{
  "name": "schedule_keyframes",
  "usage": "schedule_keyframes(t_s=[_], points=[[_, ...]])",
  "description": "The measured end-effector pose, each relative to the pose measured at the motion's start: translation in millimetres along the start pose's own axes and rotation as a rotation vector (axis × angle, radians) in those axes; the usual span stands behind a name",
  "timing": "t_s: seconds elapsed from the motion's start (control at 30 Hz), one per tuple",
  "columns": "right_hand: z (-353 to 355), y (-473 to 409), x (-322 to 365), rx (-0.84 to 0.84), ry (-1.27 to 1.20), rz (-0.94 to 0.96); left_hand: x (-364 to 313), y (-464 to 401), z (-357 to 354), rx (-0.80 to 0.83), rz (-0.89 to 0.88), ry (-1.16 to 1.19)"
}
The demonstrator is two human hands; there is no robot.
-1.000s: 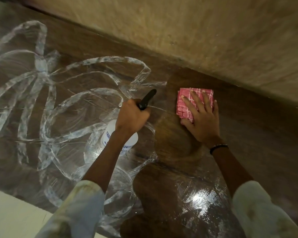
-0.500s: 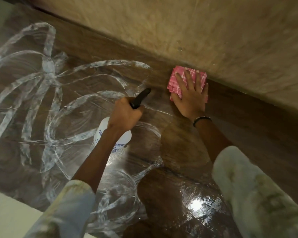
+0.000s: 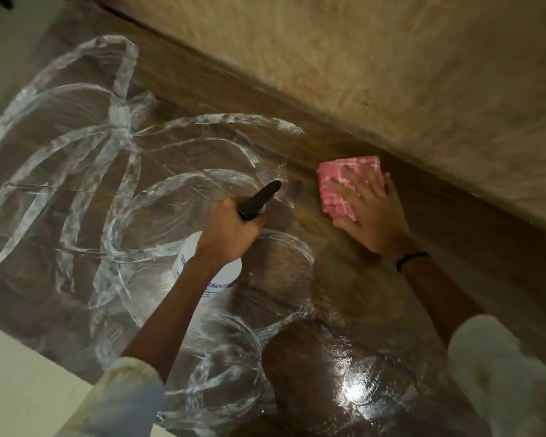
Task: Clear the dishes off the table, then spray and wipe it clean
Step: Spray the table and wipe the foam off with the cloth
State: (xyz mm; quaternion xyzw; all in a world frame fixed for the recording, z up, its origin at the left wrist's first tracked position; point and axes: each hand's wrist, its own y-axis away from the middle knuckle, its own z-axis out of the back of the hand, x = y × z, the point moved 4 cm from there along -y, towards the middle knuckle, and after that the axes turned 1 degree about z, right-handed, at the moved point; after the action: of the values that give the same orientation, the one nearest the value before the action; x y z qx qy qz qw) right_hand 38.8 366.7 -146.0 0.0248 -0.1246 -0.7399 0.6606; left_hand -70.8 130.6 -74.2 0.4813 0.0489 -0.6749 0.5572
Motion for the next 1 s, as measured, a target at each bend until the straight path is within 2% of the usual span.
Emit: schedule_keyframes(t_s=[0.1, 0.2, 0.27, 0.37, 0.47, 0.57, 0.63, 0.73, 0.87, 0.93, 1.0], points=[[13, -32, -7, -0.035, -0.077, -0.202, 1, 0, 3, -0.010, -0.002, 0.020], [18, -74, 18, -0.080, -0.126, -0.323, 1, 1, 9, -0.039, 0.014, 0.065], [18, -94, 42, -0.089, -0.135, -0.311, 2, 2, 11, -0.029, 0.026, 0.115], [15, -104, 73, -0.071, -0.138, -0.187, -1, 4, 11, -0.021, 0.000, 0.091], [11, -77, 96, -0.049, -0.078, 0.008, -4, 6, 11, -0.047, -0.021, 0.046], [0, -36, 84, -0.021, -0.038, 0.140, -4, 6, 12, -0.049, -0.027, 0.036], [-2, -18, 59, -0.007, -0.021, 0.105, -3, 6, 12, -0.047, -0.022, 0.049], [5, -19, 29, -0.009, -0.062, -0.088, -1, 5, 13, -0.024, 0.008, 0.104], [13, -65, 46, -0.065, -0.163, -0.331, 3, 8, 15, -0.010, 0.017, 0.162], [13, -82, 69, -0.062, -0.173, -0.316, 2, 12, 14, -0.032, 0.002, 0.115], [11, -82, 94, -0.065, -0.162, -0.188, -1, 14, 14, -0.052, -0.016, 0.066]])
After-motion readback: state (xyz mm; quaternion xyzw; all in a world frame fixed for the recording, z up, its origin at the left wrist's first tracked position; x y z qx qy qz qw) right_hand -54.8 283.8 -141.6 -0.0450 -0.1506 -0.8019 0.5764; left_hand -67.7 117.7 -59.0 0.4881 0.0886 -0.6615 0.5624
